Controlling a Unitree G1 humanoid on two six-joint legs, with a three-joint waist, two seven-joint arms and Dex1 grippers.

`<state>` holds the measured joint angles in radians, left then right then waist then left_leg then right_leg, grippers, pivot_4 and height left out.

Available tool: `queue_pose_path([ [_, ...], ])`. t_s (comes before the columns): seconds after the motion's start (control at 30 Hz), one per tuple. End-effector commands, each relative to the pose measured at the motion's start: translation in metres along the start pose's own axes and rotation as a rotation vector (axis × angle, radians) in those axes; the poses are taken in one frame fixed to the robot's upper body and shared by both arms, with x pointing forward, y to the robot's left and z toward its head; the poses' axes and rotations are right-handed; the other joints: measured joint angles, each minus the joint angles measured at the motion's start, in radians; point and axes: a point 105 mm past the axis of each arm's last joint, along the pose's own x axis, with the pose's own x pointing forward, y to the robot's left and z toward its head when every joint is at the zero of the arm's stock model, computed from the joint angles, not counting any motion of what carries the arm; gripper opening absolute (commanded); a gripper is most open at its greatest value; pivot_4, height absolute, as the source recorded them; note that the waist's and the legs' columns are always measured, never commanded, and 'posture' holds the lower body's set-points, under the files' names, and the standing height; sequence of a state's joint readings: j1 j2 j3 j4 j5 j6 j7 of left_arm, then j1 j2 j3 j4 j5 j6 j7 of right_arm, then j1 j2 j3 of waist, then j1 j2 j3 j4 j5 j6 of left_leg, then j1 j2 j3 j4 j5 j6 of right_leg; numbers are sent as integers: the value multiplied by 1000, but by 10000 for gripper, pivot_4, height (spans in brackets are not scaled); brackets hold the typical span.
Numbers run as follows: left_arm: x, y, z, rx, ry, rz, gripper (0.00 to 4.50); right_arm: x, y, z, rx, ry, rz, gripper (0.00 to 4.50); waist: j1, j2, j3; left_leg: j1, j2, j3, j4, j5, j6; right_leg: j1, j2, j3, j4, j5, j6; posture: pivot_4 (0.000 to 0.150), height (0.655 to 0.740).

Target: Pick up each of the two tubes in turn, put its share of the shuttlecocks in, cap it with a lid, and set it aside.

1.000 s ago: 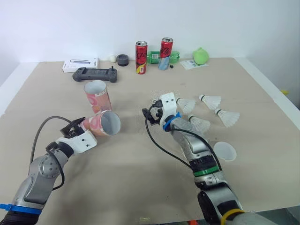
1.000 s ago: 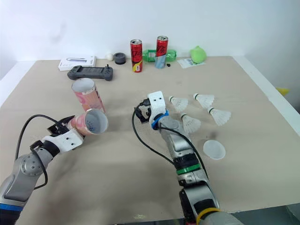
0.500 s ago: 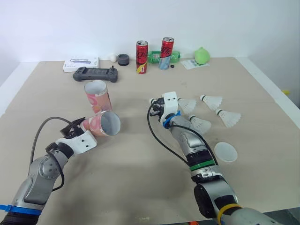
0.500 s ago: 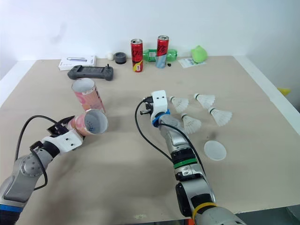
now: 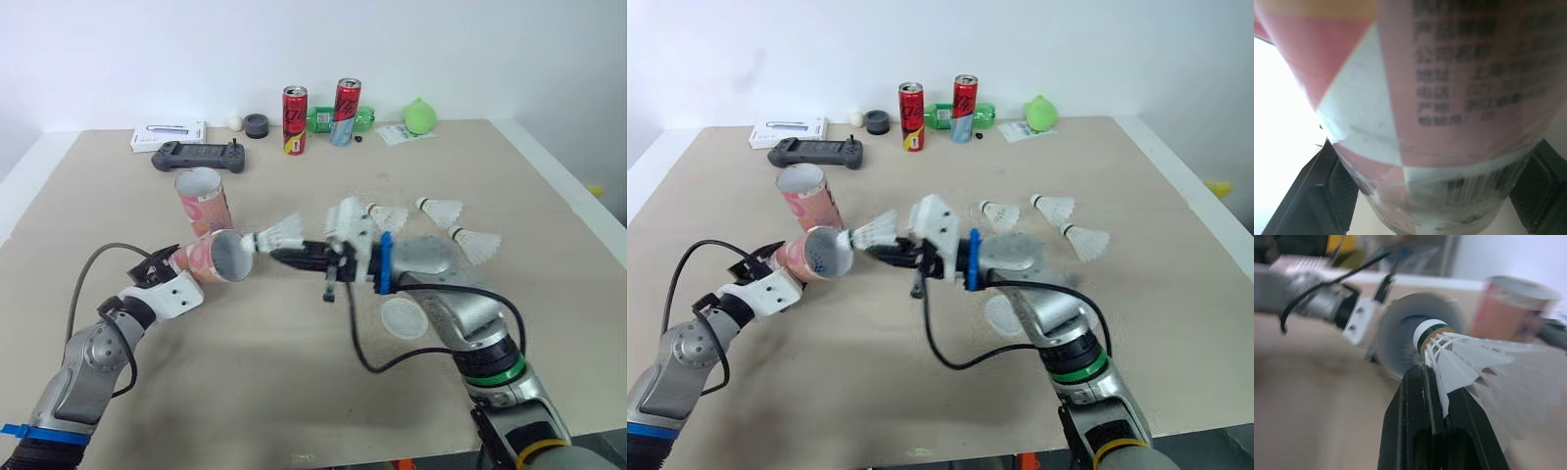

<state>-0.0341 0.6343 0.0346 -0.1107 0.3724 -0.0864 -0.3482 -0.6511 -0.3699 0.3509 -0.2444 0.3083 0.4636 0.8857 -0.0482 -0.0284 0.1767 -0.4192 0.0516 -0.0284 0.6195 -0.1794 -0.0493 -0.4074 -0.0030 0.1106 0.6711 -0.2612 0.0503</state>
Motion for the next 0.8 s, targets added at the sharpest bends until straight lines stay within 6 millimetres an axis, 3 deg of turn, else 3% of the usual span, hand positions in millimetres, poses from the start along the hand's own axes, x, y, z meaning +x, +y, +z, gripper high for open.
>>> queue_pose_path([
  [0.03, 1, -12, 3, -18, -9, -35, 37432, 15, -5, 11, -90, -7, -10, 1358, 0, 0, 0, 0, 0, 0, 0, 0, 0, 0, 0, 0, 0, 0, 0, 1500, 7400],
  [0.17, 1, -12, 3, -20, -11, -36, 37432, 24, -5, 22, -112, -43, -1, 1358, 2, 0, 0, -1, -1, 0, 0, 0, 0, 0, -1, 0, 0, 1, 3, 1500, 7400],
  [0.23, 1, -13, 4, -21, -14, -35, 37432, 21, 0, 38, -60, -131, 29, 7805, 2, 0, 0, -1, -1, 0, 0, 0, 0, 0, -1, 0, 0, 0, 3, 1500, 7400],
  [0.27, 1, -13, 4, -23, -16, -35, 37432, 18, 3, 42, -33, -155, 49, 7805, 2, 0, 0, -1, -1, 0, 0, 0, 0, 0, -1, 0, 0, 0, 3, 1500, 7400],
  [0.47, 2, -16, 6, -32, -24, -42, 37432, 1, 6, 33, 32, -138, 19, 31839, 3, -1, -1, -2, -1, -1, 0, 0, 0, 0, -1, 0, -1, 0, 3, 1500, 7400],
  [0.57, 2, -15, 8, -34, -30, -41, 37432, -23, -8, 29, 88, -161, -146, 44532, 3, -1, -1, -2, -1, -1, 0, 0, 0, 0, -2, 0, -1, 0, 3, 1500, 7400],
  [0.8, 5, -20, 10, -43, -40, -62, 37432, -102, -26, -10, 154, -17, -622, 44532, 6, -1, -1, -3, -2, 0, -1, 0, -1, 0, -3, 0, -3, 0, 4, 1500, 7400],
])
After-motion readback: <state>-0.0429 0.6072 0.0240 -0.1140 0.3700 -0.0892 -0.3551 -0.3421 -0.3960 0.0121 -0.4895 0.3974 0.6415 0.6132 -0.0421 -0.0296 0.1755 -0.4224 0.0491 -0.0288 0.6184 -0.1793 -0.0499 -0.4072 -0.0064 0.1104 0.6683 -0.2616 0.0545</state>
